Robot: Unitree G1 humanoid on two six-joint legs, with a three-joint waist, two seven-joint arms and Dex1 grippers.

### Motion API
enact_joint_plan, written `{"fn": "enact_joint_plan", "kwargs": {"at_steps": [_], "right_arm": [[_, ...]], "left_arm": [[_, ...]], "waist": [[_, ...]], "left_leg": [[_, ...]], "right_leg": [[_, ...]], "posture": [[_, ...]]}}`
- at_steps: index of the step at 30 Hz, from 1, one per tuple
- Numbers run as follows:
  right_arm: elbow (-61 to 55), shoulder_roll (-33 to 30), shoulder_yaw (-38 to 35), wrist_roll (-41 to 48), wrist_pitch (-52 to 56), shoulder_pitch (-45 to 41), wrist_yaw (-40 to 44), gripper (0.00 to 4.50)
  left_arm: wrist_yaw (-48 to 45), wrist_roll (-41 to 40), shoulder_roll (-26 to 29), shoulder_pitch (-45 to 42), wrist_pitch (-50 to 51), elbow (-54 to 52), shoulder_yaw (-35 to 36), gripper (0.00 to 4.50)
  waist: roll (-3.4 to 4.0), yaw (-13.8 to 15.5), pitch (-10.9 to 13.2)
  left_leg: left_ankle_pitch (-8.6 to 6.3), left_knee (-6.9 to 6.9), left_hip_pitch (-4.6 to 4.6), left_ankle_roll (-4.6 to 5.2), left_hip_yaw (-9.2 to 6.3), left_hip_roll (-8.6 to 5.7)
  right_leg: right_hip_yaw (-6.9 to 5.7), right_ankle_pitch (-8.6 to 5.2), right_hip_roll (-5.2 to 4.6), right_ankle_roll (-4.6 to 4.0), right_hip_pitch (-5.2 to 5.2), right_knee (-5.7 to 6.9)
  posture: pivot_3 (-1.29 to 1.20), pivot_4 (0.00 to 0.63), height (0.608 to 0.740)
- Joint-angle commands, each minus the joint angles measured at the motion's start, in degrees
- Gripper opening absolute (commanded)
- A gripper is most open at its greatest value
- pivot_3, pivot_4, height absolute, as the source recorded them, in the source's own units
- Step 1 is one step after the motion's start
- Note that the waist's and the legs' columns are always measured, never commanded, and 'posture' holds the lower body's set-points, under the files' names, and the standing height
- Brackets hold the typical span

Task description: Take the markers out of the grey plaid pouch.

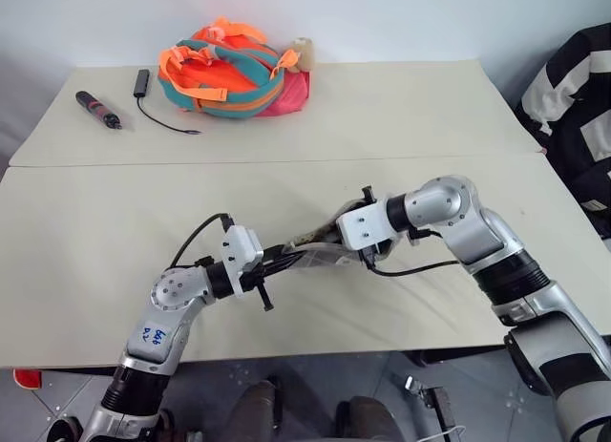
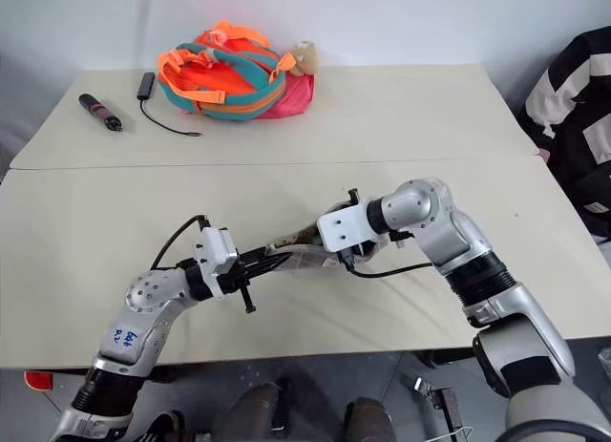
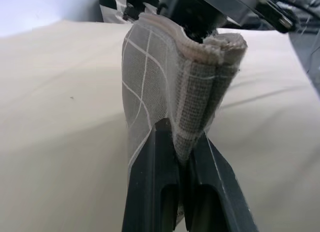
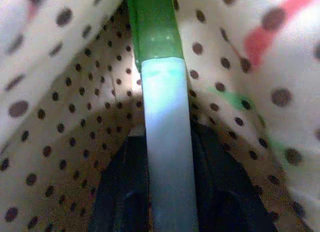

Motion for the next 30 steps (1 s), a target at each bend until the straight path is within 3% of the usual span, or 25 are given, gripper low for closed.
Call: {"fn": "enact_joint_plan", "kwargs": {"at_steps": [1, 6, 11, 13, 17, 25, 30], "right_arm": [[-0.4, -1.9, -1.0, -0.9, -1.5, 1.3, -0.5, 0.68], [-6.9, 0.8, -0.9, 3.8, 2.7, 4.1, 1.7, 0.67], [-10.1, -0.5, -3.2, 7.3, 7.3, 4.2, 4.3, 0.67], [-16.1, 2.1, -7.0, 17.8, 20.8, 5.2, 6.1, 0.67], [-9.6, -2.1, -4.9, 9.3, 13.1, 3.8, 4.5, 0.67], [-5.2, 0.4, -4.6, 8.6, 6.7, 3.7, 1.1, 0.67], [-5.1, 1.4, -3.3, 7.4, 6.0, 4.8, 0.6, 0.67]], "left_arm": [[1.8, 2.0, 1.2, 0.4, -1.4, 2.2, 2.5, 0.00], [2.5, 4.3, 0.4, 0.5, -1.8, 2.8, 0.8, 0.00], [2.4, 5.0, 0.7, 1.2, -2.2, 2.9, 0.7, 0.00], [2.1, 4.8, 0.9, 1.5, -2.4, 3.1, 0.8, 0.00], [1.5, 4.5, 1.6, 2.4, -2.4, 3.4, 1.1, 0.00], [1.2, 2.0, 1.5, 4.0, 0.2, 1.0, 1.1, 0.00], [1.7, -3.6, 0.2, 4.2, 6.7, -0.8, 2.6, 0.00]], "waist": [[0.00, 0.0, 0.0], [0.00, 0.1, 0.0], [0.00, 0.1, 0.0], [0.00, 0.2, 0.0], [0.01, 0.4, 0.0], [0.01, 0.1, 0.0], [0.00, -0.1, 0.0]], "left_leg": [[0.00, -0.01, -0.02, 0.00, 0.00, 0.00], [0.00, 0.00, -0.06, 0.00, -0.02, 0.00], [0.00, 0.03, -0.07, 0.01, -0.03, -0.01], [0.00, 0.02, -0.07, 0.01, -0.05, 0.00], [0.00, 0.04, -0.11, 0.01, -0.09, -0.01], [-0.01, 0.06, -0.10, 0.01, -0.06, 0.00], [0.00, 0.08, -0.10, 0.01, -0.07, 0.00]], "right_leg": [[0.00, 0.00, 0.00, 0.00, -0.01, -0.03], [-0.05, 0.00, 0.00, 0.00, -0.01, -0.05], [-0.06, 0.00, 0.00, 0.00, 0.00, -0.03], [-0.06, 0.00, -0.01, 0.00, -0.01, -0.03], [-0.12, 0.00, -0.01, 0.00, 0.00, -0.05], [-0.10, 0.01, -0.01, 0.00, -0.01, -0.03], [-0.10, 0.00, 0.00, 0.00, -0.01, 0.01]], "posture": [[0.00, 0.150, 0.740], [0.00, 0.150, 0.740], [0.00, 0.150, 0.740], [0.00, 0.150, 0.740], [0.00, 0.150, 0.740], [0.00, 0.150, 0.740], [0.00, 0.150, 0.740]]}}
